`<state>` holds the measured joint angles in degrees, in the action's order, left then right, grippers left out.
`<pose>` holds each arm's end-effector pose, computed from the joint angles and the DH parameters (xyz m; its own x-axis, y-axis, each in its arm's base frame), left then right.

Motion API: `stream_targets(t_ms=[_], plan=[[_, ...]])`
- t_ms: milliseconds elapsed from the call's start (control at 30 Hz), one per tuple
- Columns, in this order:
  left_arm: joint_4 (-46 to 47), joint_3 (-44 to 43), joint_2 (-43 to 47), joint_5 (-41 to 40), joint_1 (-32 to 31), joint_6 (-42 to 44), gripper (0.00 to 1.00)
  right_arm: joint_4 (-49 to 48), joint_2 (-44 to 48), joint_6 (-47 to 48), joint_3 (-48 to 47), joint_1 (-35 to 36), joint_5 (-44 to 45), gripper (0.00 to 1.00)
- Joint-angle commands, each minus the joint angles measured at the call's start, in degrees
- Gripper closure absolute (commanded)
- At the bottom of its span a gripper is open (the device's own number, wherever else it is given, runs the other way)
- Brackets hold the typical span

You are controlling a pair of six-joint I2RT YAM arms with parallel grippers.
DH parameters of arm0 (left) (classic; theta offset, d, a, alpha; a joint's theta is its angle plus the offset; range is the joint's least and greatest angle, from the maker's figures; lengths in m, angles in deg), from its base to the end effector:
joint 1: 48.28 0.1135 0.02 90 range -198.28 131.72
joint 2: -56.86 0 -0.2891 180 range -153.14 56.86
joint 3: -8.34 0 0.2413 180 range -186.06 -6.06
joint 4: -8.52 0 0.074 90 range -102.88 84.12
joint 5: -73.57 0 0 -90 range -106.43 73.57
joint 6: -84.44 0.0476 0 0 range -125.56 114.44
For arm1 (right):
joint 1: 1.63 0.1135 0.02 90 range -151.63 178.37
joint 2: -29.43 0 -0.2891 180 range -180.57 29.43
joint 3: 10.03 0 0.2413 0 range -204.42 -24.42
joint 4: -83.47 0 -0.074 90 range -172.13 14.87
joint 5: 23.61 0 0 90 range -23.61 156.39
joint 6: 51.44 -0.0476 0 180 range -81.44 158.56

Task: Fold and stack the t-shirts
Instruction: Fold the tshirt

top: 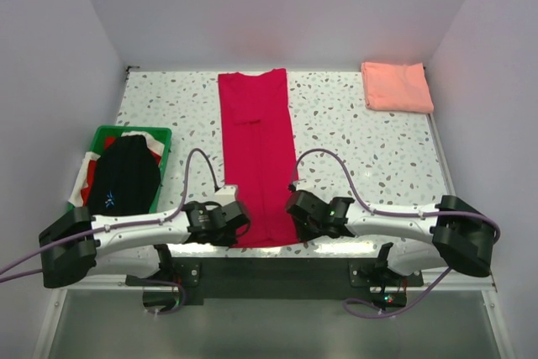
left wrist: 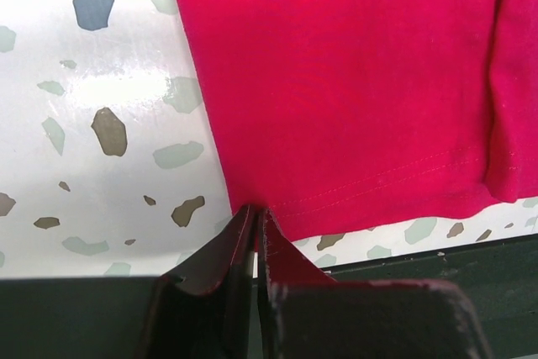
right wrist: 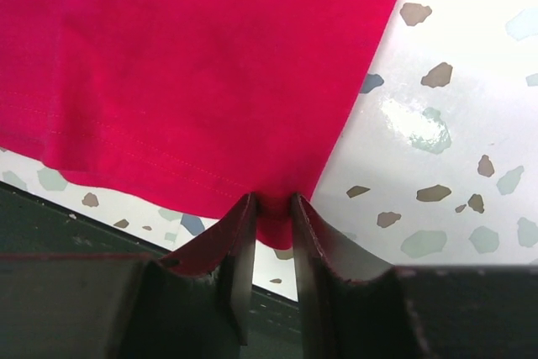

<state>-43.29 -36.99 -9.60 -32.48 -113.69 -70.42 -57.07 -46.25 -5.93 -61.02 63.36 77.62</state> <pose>0.0805 -0.1443 0.1771 -0.9295 -0.0595 -0.3639 -0.0032 0.9882 -0.1533 0.1016 0.1958 0.1842 -0.8692 -0.2373 -0.4339 -0.3419 0.9222 0.1805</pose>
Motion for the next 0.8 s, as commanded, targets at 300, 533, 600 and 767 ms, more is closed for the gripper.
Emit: stream_targets(t_ms=[300,533,600,767], plan=[[-0.9,2.5,5.4,0.5,-0.3,-4.9,1.00,1.7,6.2,-2.4,2.5,0.4,2.3,0.82],[-1.4,2.6,8.2,0.8,-0.3,-6.2,1.00,3.4,8.5,-3.1,3.3,0.4,3.0,0.86],[-1.7,2.0,9.4,0.4,-0.3,-6.0,1.00,3.2,8.7,-3.4,3.6,0.4,2.6,0.86],[-0.2,-0.8,7.4,1.9,-0.3,-1.9,0.80,2.1,8.5,-3.4,3.5,0.4,2.2,0.82]])
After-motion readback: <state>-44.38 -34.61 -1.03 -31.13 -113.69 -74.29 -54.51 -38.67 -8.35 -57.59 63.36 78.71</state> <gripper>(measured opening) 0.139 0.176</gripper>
